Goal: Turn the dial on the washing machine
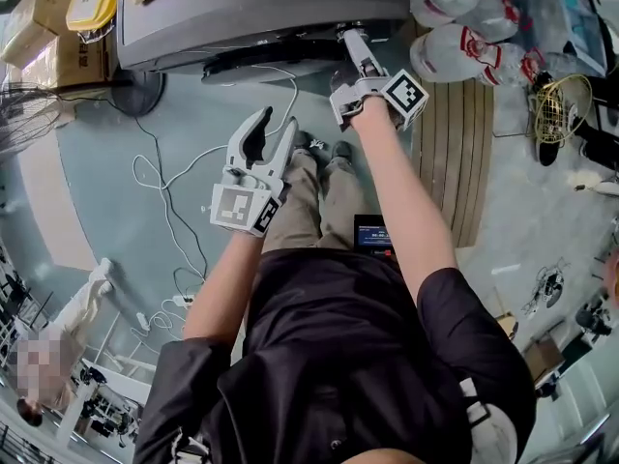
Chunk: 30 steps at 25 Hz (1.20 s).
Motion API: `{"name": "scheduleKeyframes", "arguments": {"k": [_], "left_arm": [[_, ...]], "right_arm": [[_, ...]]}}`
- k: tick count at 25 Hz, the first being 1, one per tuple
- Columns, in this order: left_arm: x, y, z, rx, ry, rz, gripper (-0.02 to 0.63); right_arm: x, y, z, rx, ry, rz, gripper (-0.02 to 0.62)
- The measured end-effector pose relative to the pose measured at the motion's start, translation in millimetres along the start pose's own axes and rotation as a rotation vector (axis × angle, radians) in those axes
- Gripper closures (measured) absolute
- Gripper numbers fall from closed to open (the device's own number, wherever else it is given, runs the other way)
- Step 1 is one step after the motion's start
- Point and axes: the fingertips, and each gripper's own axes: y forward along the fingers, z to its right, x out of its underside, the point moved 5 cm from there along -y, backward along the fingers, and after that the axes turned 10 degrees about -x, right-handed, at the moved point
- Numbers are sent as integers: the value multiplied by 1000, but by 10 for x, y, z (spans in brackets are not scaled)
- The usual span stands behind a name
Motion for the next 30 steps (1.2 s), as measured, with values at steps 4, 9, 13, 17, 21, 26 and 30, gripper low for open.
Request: {"name": "scheduleKeyframes", "arguments": {"k": [4, 9, 13, 17, 21, 26, 30], "left_arm": [[65, -39, 8, -8, -35, 4, 440], [215, -106, -22, 45, -49, -38, 440], [231, -84, -140, 99, -20, -56, 440], [214, -46, -269, 125, 0, -52, 440], [218, -14, -305, 152, 13, -60, 440], [202, 24, -284, 176, 12, -65, 440], [191, 30, -277, 183, 15, -69, 440]], "right_arm": [[-4, -5, -152, 121, -395, -99, 304], [-49, -4, -285, 233, -895, -163, 296], [-64, 45, -345, 277, -1224, -220, 295], [16, 96, -351, 293, -1388, -268, 295], [64, 135, -267, 324, -1414, -295, 295], [41, 153, -252, 344, -1423, -284, 306], [41, 133, -251, 336, -1371, -278, 320]]}}
